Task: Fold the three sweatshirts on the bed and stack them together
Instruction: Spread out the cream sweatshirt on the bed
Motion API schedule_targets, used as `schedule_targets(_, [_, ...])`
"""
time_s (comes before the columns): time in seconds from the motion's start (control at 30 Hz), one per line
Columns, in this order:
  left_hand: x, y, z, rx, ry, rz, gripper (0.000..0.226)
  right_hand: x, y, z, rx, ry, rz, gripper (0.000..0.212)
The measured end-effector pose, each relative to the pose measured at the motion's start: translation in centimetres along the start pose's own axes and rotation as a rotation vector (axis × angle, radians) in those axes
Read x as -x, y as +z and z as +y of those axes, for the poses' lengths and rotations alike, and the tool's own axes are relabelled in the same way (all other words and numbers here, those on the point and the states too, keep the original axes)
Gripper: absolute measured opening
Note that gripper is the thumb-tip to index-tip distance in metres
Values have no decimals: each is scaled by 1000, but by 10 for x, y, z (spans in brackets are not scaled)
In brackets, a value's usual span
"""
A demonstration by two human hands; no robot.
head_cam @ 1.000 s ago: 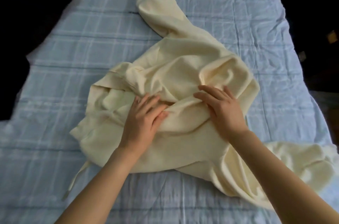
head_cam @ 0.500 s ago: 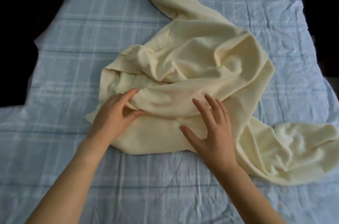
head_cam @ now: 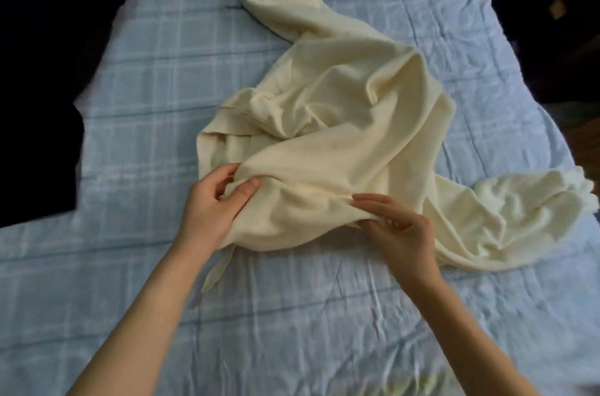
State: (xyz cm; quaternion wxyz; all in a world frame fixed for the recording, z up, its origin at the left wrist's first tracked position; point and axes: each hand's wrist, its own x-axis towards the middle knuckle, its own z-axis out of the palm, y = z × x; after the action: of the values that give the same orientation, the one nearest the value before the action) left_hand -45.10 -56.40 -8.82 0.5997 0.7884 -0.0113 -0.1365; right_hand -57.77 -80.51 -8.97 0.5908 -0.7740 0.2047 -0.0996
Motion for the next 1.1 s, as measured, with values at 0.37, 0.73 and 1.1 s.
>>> schedule_targets(0.37, [62,13,166,108,80,-8,29,41,-92,-142,-117,74,176,37])
schedule_targets(0.73, [11,112,239,96,73,89,25,-52,-184,-167,-179,87,204,14])
schedule_targets(1.1, [-154,268,314,61,230,93,21,-267,-292,-151,-283,63,310,7])
